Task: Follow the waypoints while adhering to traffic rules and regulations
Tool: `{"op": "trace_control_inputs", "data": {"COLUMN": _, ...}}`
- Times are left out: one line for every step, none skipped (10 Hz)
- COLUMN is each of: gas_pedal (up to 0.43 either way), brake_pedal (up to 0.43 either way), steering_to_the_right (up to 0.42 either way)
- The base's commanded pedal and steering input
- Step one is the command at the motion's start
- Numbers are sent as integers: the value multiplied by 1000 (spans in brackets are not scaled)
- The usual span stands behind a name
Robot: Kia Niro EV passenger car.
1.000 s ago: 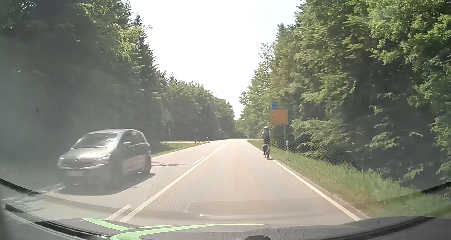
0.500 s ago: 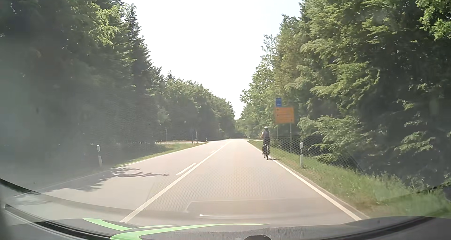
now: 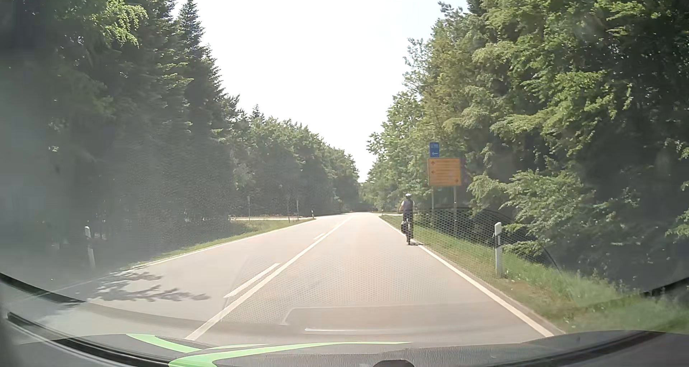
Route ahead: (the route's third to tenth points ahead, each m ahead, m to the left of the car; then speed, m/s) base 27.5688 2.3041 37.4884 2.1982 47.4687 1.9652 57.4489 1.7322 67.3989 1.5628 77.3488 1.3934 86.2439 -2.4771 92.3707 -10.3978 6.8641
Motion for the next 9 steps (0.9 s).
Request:
{"op": "trace_control_inputs", "data": {"gas_pedal": 98, "brake_pedal": 0, "steering_to_the_right": -2}}
{"op": "trace_control_inputs", "data": {"gas_pedal": 98, "brake_pedal": 0, "steering_to_the_right": -2}}
{"op": "trace_control_inputs", "data": {"gas_pedal": 98, "brake_pedal": 0, "steering_to_the_right": -2}}
{"op": "trace_control_inputs", "data": {"gas_pedal": 98, "brake_pedal": 0, "steering_to_the_right": -2}}
{"op": "trace_control_inputs", "data": {"gas_pedal": 98, "brake_pedal": 0, "steering_to_the_right": -2}}
{"op": "trace_control_inputs", "data": {"gas_pedal": 98, "brake_pedal": 0, "steering_to_the_right": -2}}
{"op": "trace_control_inputs", "data": {"gas_pedal": 98, "brake_pedal": 0, "steering_to_the_right": -2}}
{"op": "trace_control_inputs", "data": {"gas_pedal": 98, "brake_pedal": 0, "steering_to_the_right": -2}}
{"op": "trace_control_inputs", "data": {"gas_pedal": 98, "brake_pedal": 0, "steering_to_the_right": -2}}
